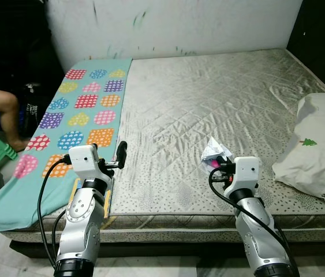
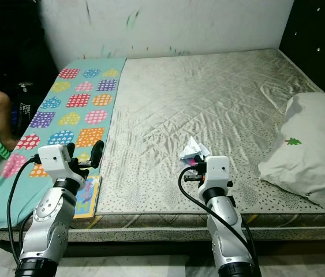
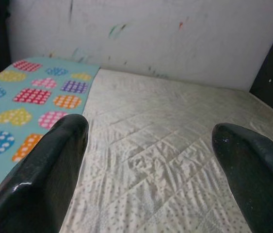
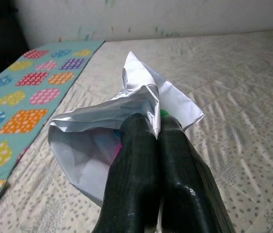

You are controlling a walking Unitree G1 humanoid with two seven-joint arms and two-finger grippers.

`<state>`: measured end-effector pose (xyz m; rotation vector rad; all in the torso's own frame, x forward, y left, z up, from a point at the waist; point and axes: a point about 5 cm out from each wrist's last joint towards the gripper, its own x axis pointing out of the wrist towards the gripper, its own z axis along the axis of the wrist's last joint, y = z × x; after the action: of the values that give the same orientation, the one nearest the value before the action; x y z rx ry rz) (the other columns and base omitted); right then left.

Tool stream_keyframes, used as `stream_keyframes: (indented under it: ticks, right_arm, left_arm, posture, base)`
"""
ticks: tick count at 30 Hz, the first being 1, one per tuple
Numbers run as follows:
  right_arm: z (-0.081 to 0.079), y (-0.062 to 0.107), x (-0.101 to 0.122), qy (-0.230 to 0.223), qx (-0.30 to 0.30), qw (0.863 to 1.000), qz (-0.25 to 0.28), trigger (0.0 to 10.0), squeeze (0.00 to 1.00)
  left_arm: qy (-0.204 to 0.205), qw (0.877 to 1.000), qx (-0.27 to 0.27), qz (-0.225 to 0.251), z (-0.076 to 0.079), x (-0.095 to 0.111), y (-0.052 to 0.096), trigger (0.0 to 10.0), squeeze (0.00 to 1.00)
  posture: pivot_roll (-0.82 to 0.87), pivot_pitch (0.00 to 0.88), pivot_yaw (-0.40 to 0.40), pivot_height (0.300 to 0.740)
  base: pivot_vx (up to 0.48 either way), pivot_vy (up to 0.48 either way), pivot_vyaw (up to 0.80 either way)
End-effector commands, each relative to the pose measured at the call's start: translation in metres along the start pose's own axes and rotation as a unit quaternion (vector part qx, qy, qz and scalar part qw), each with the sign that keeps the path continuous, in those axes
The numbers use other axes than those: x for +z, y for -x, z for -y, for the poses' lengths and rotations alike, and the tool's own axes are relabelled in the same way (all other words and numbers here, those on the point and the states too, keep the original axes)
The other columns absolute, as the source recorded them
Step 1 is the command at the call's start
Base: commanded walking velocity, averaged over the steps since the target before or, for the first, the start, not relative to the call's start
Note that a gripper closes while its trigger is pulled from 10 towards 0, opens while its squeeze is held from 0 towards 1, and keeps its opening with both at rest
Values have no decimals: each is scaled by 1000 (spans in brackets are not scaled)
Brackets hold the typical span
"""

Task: Clean up the room

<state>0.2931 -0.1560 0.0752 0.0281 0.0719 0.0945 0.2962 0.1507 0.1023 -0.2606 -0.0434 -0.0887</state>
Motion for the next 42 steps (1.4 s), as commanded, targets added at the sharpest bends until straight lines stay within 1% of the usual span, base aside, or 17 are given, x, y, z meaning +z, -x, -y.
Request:
stream_keyframes:
  ticks: [1, 11, 24, 34, 42]
  right_arm:
    - [-1, -2, 4, 0, 1, 1000, 5, 10000, 0]
    - [1, -3, 3, -2, -5, 1000, 5, 10000, 0]
    - [6, -4, 3, 1, -19, 1000, 4, 10000, 0]
    - [7, -6, 4, 2, -22, 1000, 5, 10000, 0]
    - [8, -6, 4, 3, -24, 1000, 6, 10000, 0]
  left_arm:
    - [-4, 1000, 0, 9, -2, 5, 0, 10000, 0]
    - [-4, 1000, -1, 6, -2, 5, 0, 10000, 0]
    - [-4, 1000, -8, 3, 0, 4, 1, 10000, 0]
    - [-4, 1000, -9, 3, 0, 5, 0, 10000, 0]
    - [-6, 1000, -9, 1, 1, 4, 0, 10000, 0]
  posture:
    - [-212, 0, 109, 740]
    - [-212, 0, 112, 740]
    - [-210, 0, 114, 740]
    - [-209, 0, 111, 740]
    - [-209, 0, 112, 740]
  base:
    - [274, 0, 0]
    - [266, 0, 0]
    - [0, 0, 0]
    - [120, 0, -723]
    - [0, 0, -106]
